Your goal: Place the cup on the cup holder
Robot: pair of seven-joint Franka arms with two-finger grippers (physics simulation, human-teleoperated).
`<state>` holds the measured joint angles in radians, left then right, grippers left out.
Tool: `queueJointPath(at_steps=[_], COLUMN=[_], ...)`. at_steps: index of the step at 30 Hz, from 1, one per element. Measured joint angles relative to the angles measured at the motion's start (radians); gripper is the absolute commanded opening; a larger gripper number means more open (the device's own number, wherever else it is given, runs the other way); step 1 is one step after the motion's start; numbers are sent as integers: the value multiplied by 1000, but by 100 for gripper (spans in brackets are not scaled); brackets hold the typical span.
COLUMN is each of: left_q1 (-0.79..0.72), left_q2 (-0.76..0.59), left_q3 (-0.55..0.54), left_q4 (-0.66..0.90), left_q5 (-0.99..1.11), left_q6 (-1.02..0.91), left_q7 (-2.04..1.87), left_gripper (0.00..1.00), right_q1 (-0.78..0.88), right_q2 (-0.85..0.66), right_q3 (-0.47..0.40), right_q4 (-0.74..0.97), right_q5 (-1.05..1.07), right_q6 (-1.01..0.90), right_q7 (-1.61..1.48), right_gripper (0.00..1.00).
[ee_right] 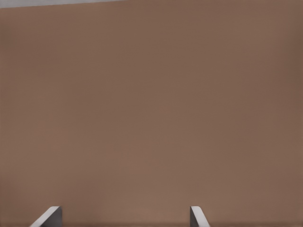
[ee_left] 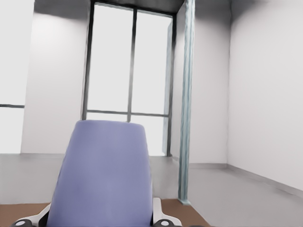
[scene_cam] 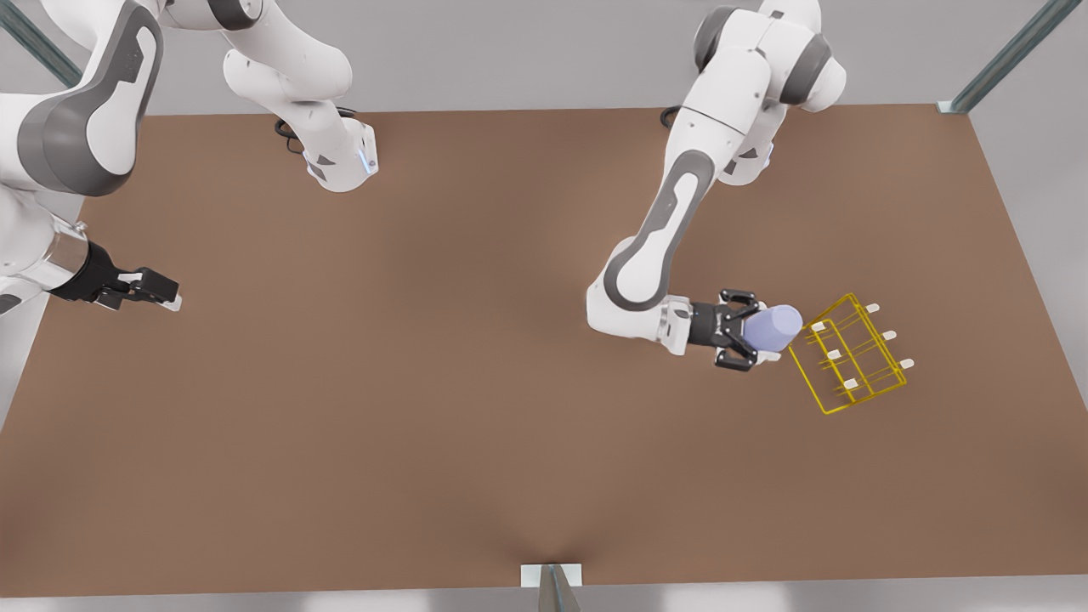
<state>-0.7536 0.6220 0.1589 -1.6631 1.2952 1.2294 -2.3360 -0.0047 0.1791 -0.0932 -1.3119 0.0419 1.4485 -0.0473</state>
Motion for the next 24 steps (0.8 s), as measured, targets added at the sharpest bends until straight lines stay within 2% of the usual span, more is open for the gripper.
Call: queueJointPath(at_steps=[5, 14, 24], left_q1=[2, 95, 171], left_q2=[1, 26, 122], left_q3=[79, 98, 109], left_q4=[-67, -195, -168], left_q5=[62, 73, 79], left_q6=[-48, 14, 102], left_q7=[-6, -57, -122], left_gripper=[89, 89, 89], right_q1=[-3, -3, -3], right_q2=[0, 0, 0], right_q3=[0, -1, 0], right_q4=[1, 1, 1], right_q5=[0, -1, -1], right_q6=[0, 11, 15], right_q7=[1, 1, 2], right_gripper=[100, 100, 100])
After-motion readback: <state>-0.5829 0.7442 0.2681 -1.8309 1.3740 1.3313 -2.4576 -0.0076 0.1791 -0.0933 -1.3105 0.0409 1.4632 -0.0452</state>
